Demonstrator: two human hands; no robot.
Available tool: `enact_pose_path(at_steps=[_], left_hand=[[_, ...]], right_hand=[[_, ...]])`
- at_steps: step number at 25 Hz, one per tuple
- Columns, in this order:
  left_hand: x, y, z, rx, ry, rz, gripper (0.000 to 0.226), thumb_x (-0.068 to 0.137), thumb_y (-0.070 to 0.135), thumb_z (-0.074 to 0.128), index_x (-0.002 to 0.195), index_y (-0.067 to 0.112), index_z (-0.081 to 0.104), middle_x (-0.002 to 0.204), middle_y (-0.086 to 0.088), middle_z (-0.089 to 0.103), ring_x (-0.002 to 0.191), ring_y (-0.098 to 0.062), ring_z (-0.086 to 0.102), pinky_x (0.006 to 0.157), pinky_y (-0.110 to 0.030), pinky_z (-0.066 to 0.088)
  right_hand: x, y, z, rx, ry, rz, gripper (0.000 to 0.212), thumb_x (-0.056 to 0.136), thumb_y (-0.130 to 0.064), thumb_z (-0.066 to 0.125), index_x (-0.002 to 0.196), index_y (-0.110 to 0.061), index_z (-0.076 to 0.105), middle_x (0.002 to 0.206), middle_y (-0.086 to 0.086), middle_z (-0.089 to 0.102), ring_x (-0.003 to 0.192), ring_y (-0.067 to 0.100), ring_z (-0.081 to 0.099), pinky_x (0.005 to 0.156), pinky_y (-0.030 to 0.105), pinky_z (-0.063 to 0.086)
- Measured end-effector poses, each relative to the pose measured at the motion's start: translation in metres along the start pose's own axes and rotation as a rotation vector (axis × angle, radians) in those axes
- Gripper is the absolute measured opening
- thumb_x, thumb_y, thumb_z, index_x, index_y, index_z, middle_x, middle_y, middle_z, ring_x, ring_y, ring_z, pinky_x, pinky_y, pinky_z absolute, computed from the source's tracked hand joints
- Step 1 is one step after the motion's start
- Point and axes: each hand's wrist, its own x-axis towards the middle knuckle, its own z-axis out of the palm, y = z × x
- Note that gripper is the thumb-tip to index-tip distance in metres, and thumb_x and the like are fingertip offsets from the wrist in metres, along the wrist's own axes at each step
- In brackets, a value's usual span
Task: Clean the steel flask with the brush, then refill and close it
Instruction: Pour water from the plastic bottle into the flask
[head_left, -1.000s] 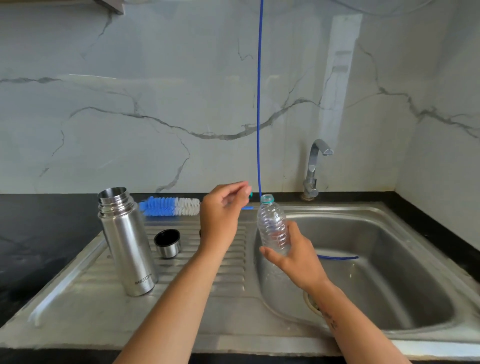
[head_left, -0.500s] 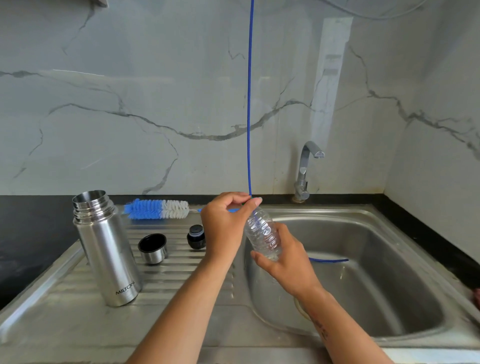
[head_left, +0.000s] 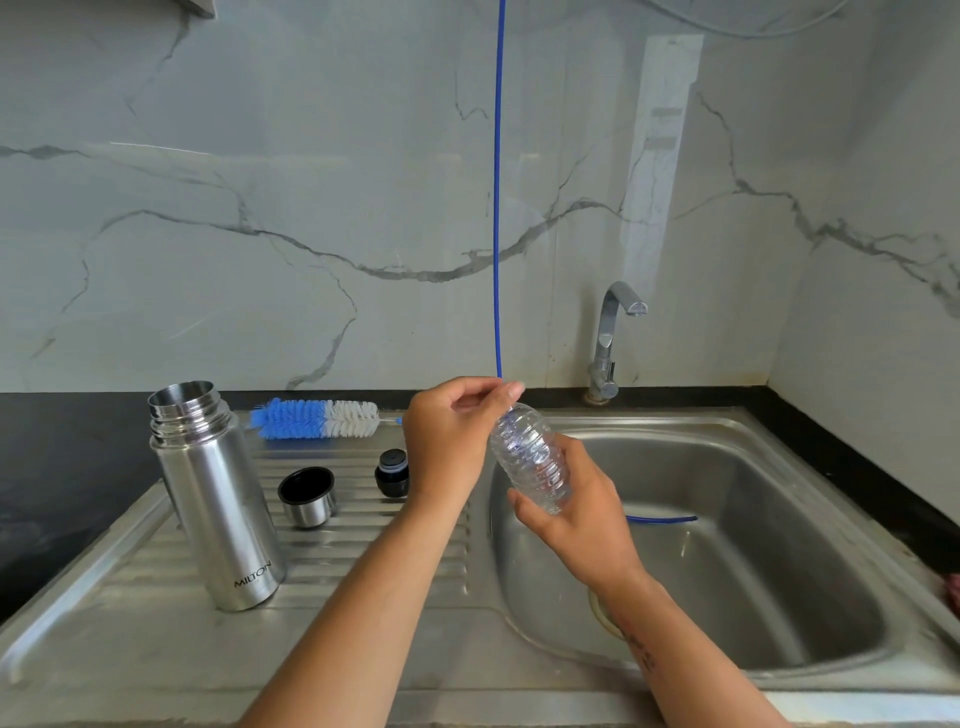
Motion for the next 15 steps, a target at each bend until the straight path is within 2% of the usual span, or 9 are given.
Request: enact_pose_path(at_steps=[2, 4, 7, 9, 12, 13, 15], left_hand=[[0.005, 0.001, -0.003, 0.022, -0.095, 0.003, 0.013, 0.088, 0.021, 0.081, 0.1, 0.016, 0.081, 0.089, 0.002, 0.081, 0.088, -0.013, 0.077, 0.091, -0.045, 0.061], [0.008, 0.003, -0.005, 0.061, -0.174, 0.01, 0.017, 0.093, 0.018, 0.075, 0.109, 0.015, 0.079, 0.098, 0.002, 0.08, 0.095, -0.012, 0.076, 0.095, -0.044, 0.06], [0.011, 0.005, -0.008, 0.127, -0.198, 0.02, 0.02, 0.094, 0.021, 0.074, 0.113, 0.016, 0.078, 0.1, 0.003, 0.08, 0.095, -0.009, 0.075, 0.093, -0.042, 0.06], [0.01, 0.006, -0.007, 0.202, -0.183, 0.048, 0.02, 0.093, 0.025, 0.075, 0.111, 0.015, 0.079, 0.096, 0.004, 0.08, 0.089, -0.007, 0.075, 0.089, -0.036, 0.062], [0.007, 0.01, -0.004, 0.283, -0.11, 0.083, 0.017, 0.088, 0.029, 0.08, 0.096, 0.014, 0.082, 0.082, 0.006, 0.079, 0.077, -0.004, 0.074, 0.076, -0.021, 0.058], [0.007, 0.011, -0.003, 0.253, -0.104, 0.075, 0.015, 0.087, 0.027, 0.082, 0.094, 0.014, 0.083, 0.08, 0.005, 0.079, 0.076, -0.005, 0.074, 0.076, -0.022, 0.058], [0.007, 0.015, -0.006, 0.15, -0.164, 0.046, 0.017, 0.084, 0.024, 0.084, 0.097, 0.013, 0.083, 0.084, 0.002, 0.08, 0.082, -0.011, 0.076, 0.082, -0.028, 0.06]], right_hand=[[0.0, 0.0, 0.0, 0.035, 0.0, 0.002, 0.058, 0.078, -0.041, 0.078, 0.129, -0.037, 0.051, 0.114, -0.021, 0.065, 0.1, 0.005, 0.066, 0.082, 0.039, 0.059], [0.0, -0.001, 0.0, 0.069, -0.003, -0.002, 0.056, 0.079, -0.04, 0.079, 0.128, -0.036, 0.052, 0.113, -0.02, 0.066, 0.1, 0.006, 0.067, 0.083, 0.04, 0.058], [0.001, -0.002, -0.001, 0.024, 0.022, -0.008, 0.058, 0.077, -0.043, 0.079, 0.127, -0.037, 0.051, 0.112, -0.022, 0.065, 0.1, 0.004, 0.066, 0.083, 0.037, 0.058], [0.001, -0.005, -0.004, -0.083, 0.05, -0.002, 0.062, 0.075, -0.048, 0.081, 0.127, -0.039, 0.049, 0.112, -0.023, 0.062, 0.098, 0.002, 0.064, 0.08, 0.029, 0.057], [0.002, -0.008, -0.007, -0.207, 0.063, -0.02, 0.062, 0.074, -0.05, 0.083, 0.125, -0.04, 0.049, 0.107, -0.022, 0.061, 0.092, 0.001, 0.063, 0.073, 0.019, 0.052], [0.002, -0.008, -0.009, -0.185, 0.045, -0.031, 0.058, 0.075, -0.047, 0.084, 0.123, -0.038, 0.051, 0.103, -0.021, 0.063, 0.09, 0.002, 0.064, 0.072, 0.02, 0.052], [0.002, -0.01, -0.014, 0.038, -0.075, -0.005, 0.045, 0.078, -0.035, 0.086, 0.115, -0.031, 0.061, 0.093, -0.016, 0.069, 0.082, 0.004, 0.066, 0.071, 0.023, 0.052]])
